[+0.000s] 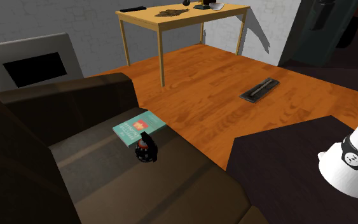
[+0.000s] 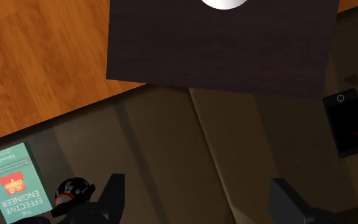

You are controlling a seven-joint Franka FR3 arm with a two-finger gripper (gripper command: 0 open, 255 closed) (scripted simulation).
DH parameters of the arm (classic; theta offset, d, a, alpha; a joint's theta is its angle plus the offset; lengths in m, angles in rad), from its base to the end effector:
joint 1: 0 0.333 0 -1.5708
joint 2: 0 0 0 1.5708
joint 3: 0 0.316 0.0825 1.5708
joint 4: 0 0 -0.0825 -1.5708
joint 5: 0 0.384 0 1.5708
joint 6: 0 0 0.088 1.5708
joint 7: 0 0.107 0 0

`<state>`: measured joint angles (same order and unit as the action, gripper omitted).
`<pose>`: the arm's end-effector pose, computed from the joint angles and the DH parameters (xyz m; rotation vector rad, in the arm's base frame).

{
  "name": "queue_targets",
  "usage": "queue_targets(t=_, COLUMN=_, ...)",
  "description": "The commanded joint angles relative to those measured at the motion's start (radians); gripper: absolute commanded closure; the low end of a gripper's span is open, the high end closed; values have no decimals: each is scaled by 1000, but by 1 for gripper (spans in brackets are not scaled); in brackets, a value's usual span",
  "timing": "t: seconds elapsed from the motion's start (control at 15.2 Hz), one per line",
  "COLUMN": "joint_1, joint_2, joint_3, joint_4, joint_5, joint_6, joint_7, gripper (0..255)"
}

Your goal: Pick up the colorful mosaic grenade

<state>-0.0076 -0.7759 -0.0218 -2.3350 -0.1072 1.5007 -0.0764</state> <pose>0.3018 -0.0230 0.5918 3.0503 0.0752 -0.0962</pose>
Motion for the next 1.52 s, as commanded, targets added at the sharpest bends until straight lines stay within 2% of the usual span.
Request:
queue_targets(t=0.0, joint_1=0, joint_2=0, joint_3=0, joint_4=0, joint_5=0, joint_6=0, joint_7=0, gripper=0)
queue_targets(t=0.73, joint_1=-66, joint_2=311, joint_3=-100, joint_4=-13, joint_5=-9, joint_6=329, joint_7=45, gripper=0)
queue_targets(t=1.45, joint_1=-116, joint_2=695, joint_3=-195, joint_4=120, joint_5=61, joint_6=580, joint_7=43, gripper=0)
